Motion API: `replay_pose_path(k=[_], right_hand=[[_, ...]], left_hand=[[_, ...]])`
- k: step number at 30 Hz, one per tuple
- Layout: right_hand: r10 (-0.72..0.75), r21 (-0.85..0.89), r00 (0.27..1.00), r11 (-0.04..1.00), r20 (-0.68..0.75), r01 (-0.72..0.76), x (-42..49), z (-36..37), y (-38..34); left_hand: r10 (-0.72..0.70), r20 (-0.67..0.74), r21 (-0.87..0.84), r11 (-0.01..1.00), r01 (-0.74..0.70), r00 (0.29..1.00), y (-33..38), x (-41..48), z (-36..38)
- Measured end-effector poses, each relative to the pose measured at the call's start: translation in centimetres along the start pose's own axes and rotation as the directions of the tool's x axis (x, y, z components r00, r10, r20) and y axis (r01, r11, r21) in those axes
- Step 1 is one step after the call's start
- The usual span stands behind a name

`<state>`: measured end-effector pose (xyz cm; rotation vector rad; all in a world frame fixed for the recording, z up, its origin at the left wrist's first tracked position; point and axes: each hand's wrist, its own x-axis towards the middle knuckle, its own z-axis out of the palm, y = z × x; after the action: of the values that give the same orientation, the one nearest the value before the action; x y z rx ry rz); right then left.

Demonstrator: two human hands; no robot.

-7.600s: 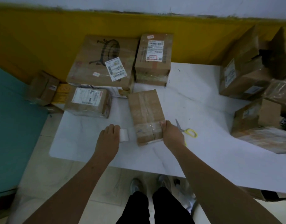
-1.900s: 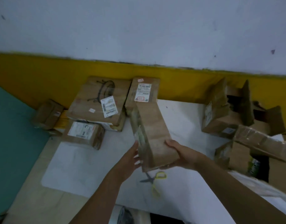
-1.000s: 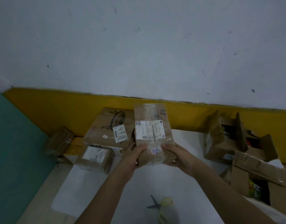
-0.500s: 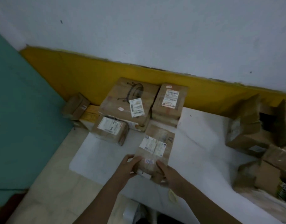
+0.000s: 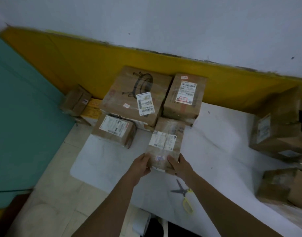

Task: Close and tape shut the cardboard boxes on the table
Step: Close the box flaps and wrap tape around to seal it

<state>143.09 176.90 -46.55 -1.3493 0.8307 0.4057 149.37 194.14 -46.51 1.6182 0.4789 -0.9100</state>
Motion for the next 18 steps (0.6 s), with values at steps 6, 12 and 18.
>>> replay_pose_path(k=[6,12,18], right_hand=[[-0.037,-0.237,0.998,0.971,-0.054,0.023,1.0,0.0,-0.2],[0.251,-0.229,0.965,0.946,0.071,-0.229,0.9,0.4,-1.3],[-0.351,-0.812,0.887,0.582,-0.301,-0.046,1.2,-1.3,-4.6]], left_hand=[[0.001,-0.026,0.077,0.997,0.001,1.000,0.6,1.0,0.5],[0.128,-0.156,0.268,0.960,-0.082,0.980,1.0,1.1,-2.2],[-0.071,-0.395,0.094,0.989,0.118,0.916,1.8,2.0,-3.1]])
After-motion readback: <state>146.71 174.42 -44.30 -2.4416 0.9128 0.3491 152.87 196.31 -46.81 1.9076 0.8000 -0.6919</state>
